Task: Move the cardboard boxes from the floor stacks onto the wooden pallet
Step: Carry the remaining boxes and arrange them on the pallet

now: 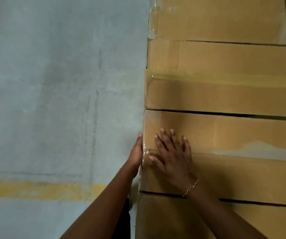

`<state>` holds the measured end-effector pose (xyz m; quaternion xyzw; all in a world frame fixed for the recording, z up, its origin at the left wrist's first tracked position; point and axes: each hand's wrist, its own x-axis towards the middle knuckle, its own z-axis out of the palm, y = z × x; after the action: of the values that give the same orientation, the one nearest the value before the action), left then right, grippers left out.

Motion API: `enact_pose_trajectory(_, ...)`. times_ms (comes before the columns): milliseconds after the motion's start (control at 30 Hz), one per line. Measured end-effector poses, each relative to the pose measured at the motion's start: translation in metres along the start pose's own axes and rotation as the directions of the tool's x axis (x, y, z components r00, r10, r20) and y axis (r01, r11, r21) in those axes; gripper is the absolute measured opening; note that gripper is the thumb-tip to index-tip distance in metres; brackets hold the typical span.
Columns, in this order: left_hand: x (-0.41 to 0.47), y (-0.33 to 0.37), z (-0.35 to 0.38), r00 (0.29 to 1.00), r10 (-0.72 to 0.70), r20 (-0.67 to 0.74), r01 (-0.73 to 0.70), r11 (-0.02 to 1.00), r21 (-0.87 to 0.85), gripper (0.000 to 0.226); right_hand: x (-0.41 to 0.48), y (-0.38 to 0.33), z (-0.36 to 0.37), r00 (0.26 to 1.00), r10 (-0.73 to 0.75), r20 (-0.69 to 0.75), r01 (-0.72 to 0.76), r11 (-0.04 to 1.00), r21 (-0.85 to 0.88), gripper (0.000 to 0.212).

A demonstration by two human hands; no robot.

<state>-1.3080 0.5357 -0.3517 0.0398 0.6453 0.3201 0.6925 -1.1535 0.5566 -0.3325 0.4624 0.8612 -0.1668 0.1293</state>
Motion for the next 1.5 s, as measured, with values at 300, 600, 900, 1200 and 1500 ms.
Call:
enact_pose_trajectory(300,-0.082,0.06,0.002,0.997,0.074,-0.014,-0.071,0.986,0.149,0.036,-0.029,-0.024,-0.065,0.989,0.134,0.062,-0.137,0.989,0.05,0.074)
enact_pose_trajectory(600,-0.149,0.106,-0.021,0.975,0.181,0.129,-0.221,0.835,0.504,0.051,-0.076,-0.042,-0.142,0.933,0.348,0.092,-0.359,0.913,0.193,0.083)
enact_pose_trajectory(900,-0.23,0.139,-0.003,0.913,0.259,0.314,-0.405,0.504,0.763,0.066,-0.192,-0.055,-0.2,0.841,0.531,0.106,-0.538,0.797,0.273,0.076)
enact_pose_trajectory(1200,-0.326,0.081,0.049,0.817,0.158,0.555,-0.576,0.286,0.766,0.064,-0.358,-0.107,-0.204,0.669,0.739,0.077,-0.68,0.567,0.465,0.092)
enact_pose_trajectory(1500,-0.462,-0.068,0.085,0.617,-0.075,0.783,-0.78,0.075,0.621,0.06,-0.576,-0.211,-0.149,0.347,0.936,0.059,-0.733,0.231,0.64,0.096)
